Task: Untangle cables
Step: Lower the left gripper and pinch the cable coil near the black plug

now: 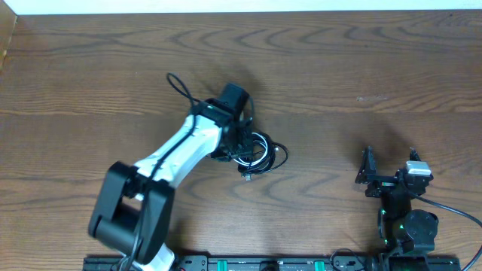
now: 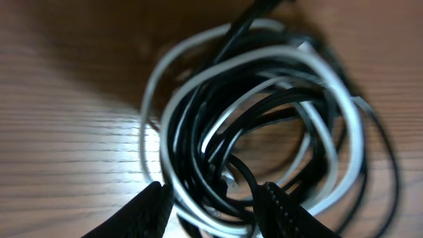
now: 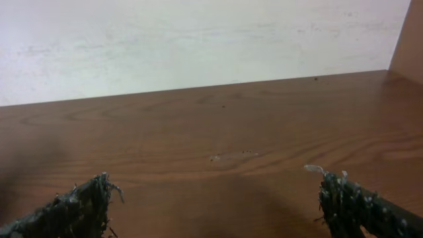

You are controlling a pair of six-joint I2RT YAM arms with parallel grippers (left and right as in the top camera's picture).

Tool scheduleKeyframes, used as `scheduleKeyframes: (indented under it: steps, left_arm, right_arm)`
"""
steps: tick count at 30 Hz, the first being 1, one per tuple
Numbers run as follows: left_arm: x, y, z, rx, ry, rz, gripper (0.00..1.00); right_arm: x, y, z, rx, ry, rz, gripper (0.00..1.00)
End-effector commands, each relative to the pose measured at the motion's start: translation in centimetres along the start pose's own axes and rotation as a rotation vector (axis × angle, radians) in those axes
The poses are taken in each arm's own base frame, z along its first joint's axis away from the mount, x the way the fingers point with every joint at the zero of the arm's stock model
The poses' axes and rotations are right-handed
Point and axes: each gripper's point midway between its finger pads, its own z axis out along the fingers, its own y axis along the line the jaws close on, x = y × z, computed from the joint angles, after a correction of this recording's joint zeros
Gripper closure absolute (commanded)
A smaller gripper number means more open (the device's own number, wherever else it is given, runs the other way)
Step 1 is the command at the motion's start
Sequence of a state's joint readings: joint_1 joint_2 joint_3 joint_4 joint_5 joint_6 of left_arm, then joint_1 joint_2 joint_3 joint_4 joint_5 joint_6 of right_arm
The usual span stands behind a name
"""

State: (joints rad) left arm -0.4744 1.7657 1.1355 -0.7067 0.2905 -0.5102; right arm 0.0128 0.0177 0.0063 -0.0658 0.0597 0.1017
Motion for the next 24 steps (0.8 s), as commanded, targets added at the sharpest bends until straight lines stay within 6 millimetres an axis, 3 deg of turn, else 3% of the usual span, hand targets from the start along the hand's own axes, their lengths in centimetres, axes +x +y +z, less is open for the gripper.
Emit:
scheduleKeyframes:
  steps: [1,4,6,11,16,24]
  left_arm:
    - [1.8,0.6,2.3,-0.045,0.08,-0.02,0.54]
    - [1.9,1.1,3.0,-0.068,0.094,-0.024,0.54]
    - [1.0,2.5,3.1,-0.147,0.043,-0.019,0.53]
    - [-0.8,3.2,2.9,-0.195,-0.042,-0.012,0.34]
    - [-3.8,3.5,2.5,-0.238,-0.182,0.0,0.35]
    - [-3.7,3.5,2.5,-0.235,-0.179,-0.001,0.39]
  right_arm:
    - [0.1,0.2,0.0,-0.006,0.003,-0.006,0.01]
    - [0.1,0.2,0.0,-0.006,0.003,-0.006,0.01]
    - [0.1,0.2,0.0,-0.006,0.003,-0.006,0.01]
    - [0.1,0.2,0.0,-0.006,0.003,-0.006,0.01]
    - [0.1,0.2,0.0,-0.006,0.003,-0.006,0.01]
    - [0.1,0.2,0.0,-0.006,0.003,-0.006,0.01]
